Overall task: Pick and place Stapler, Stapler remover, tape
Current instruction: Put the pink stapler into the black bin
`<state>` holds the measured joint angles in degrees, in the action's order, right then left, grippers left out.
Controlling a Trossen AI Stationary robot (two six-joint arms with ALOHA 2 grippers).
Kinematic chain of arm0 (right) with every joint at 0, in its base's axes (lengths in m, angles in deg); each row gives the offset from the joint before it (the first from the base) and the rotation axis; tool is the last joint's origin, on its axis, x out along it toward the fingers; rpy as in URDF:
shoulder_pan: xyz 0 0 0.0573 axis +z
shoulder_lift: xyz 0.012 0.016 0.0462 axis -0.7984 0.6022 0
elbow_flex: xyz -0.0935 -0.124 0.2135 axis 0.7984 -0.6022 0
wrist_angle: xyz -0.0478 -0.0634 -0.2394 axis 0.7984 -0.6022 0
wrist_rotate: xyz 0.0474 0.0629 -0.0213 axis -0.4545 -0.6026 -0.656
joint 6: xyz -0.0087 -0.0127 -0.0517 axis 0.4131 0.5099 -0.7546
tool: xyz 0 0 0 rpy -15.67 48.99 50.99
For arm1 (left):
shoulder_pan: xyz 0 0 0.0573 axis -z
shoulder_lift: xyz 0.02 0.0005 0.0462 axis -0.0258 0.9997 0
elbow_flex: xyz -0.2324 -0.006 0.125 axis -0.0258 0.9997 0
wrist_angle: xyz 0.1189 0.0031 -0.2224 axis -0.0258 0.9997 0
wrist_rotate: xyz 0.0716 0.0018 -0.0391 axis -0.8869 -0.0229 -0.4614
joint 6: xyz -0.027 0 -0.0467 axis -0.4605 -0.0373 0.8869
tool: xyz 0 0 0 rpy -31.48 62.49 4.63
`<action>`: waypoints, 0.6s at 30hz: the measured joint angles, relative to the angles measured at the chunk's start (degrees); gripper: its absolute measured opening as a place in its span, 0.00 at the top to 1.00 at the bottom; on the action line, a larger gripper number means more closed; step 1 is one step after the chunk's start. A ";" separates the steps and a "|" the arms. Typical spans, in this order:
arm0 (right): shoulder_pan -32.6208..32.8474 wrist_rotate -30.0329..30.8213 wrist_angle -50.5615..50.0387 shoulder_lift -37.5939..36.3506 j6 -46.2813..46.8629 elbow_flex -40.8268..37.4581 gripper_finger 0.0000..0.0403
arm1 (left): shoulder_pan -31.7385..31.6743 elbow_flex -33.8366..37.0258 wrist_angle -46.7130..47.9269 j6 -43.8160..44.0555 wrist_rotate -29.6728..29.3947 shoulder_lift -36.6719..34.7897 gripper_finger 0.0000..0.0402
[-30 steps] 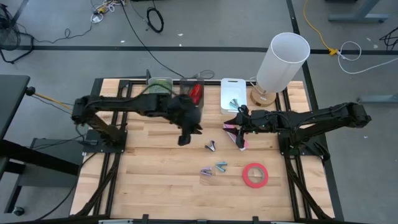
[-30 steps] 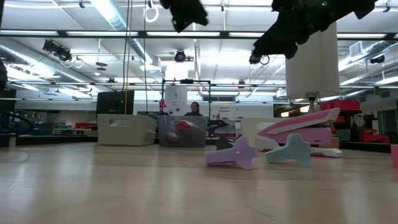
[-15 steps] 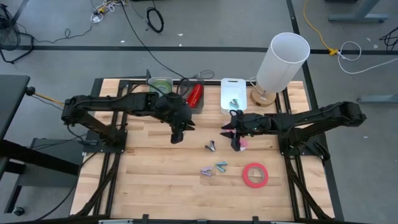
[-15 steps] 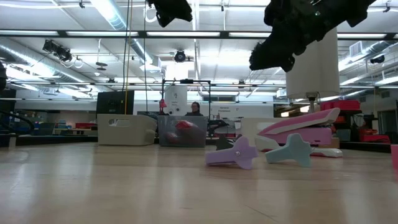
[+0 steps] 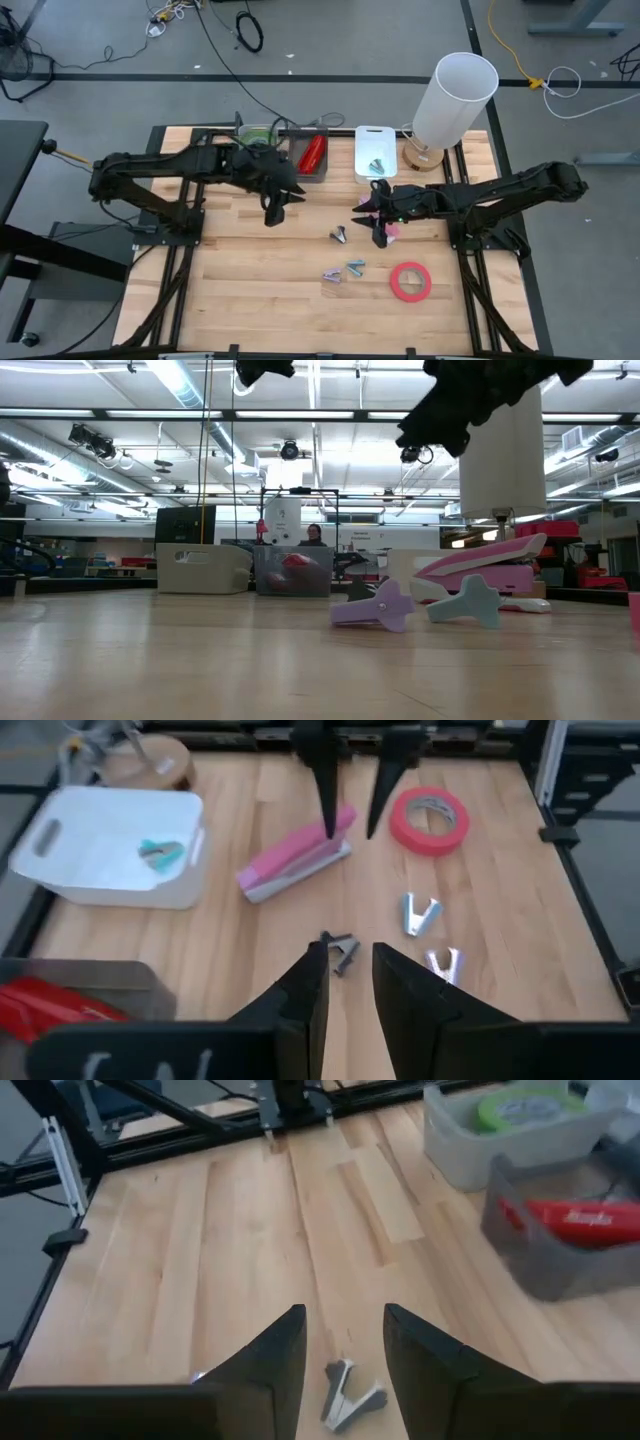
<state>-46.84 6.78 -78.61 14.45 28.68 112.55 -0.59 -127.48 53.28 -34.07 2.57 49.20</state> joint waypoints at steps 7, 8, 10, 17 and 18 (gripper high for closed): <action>-0.04 6.15 -9.23 -0.04 -4.97 7.67 0.67 | 0.00 -0.09 0.15 -0.85 -2.72 -3.38 0.79; -0.04 6.66 -10.40 -0.04 -4.97 8.42 0.67 | 0.00 0.04 1.27 -0.87 -2.83 -3.91 0.79; -0.04 7.40 -12.66 -0.04 -4.95 9.70 0.67 | 0.00 -0.11 0.42 -0.89 -3.13 -4.66 0.79; -0.07 7.90 -16.71 -0.04 -2.21 11.93 0.67 | 0.00 -0.13 1.45 -0.94 -4.14 -7.35 0.79; -0.07 7.94 -17.27 -0.04 -1.45 11.93 0.67 | 0.00 -0.11 1.95 -0.94 -4.14 -7.82 0.79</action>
<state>-46.91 14.73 -95.88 14.41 27.23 124.48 -0.59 -127.59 55.23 -35.00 -1.57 41.38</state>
